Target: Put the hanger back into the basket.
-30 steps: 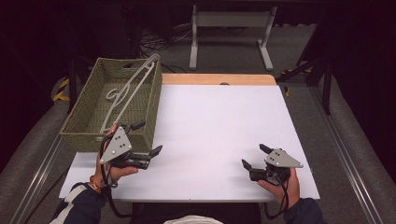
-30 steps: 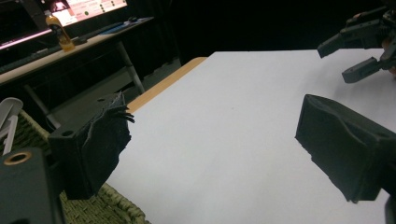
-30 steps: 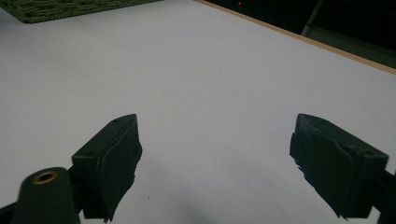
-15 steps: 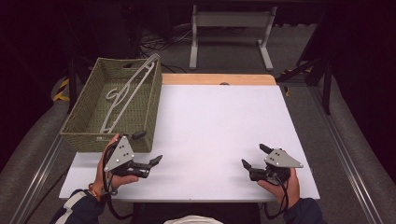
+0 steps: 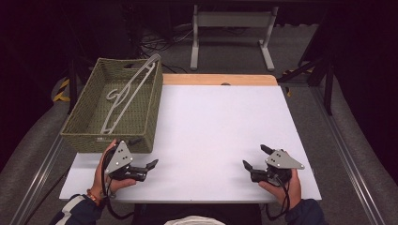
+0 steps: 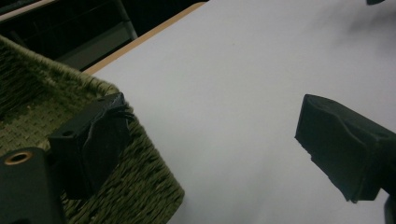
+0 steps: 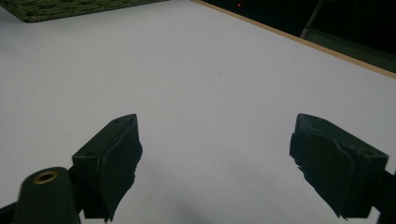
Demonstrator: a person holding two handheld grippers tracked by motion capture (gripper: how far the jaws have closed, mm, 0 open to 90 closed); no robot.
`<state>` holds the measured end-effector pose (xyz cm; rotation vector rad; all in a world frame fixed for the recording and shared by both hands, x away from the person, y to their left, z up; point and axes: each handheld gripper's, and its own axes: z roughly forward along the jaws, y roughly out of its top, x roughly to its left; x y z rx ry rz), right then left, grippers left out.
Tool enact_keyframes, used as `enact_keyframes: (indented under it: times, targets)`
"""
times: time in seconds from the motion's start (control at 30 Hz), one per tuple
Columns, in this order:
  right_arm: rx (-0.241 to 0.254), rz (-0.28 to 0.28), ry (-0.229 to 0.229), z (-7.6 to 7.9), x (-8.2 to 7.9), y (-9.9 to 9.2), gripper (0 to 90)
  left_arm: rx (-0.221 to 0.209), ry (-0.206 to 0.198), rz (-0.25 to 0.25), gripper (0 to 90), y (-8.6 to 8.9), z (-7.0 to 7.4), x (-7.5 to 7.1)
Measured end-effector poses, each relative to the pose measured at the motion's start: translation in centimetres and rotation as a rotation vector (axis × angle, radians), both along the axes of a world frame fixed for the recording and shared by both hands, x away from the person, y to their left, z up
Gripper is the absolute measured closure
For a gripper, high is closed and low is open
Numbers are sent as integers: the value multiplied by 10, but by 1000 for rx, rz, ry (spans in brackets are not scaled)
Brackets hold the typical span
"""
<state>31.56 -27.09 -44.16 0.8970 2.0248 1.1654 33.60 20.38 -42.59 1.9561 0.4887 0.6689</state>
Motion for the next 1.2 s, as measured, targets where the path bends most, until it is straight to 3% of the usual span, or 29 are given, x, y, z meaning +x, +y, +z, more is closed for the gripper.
enact_keyframes:
  times: [0.3, 0.7, 1.2]
  targets:
    - [-6, 3, -6, 0, 0, 1, 159, 10, 38, 39, 102, 14, -14, 5]
    - [-22, 12, -12, 0, -1, 2, 159, -23, 125, 84, 57, 29, -29, 4]
    - [-29, 18, -33, 3, -3, 4, 159, -34, 96, 84, 38, 30, -27, -2]
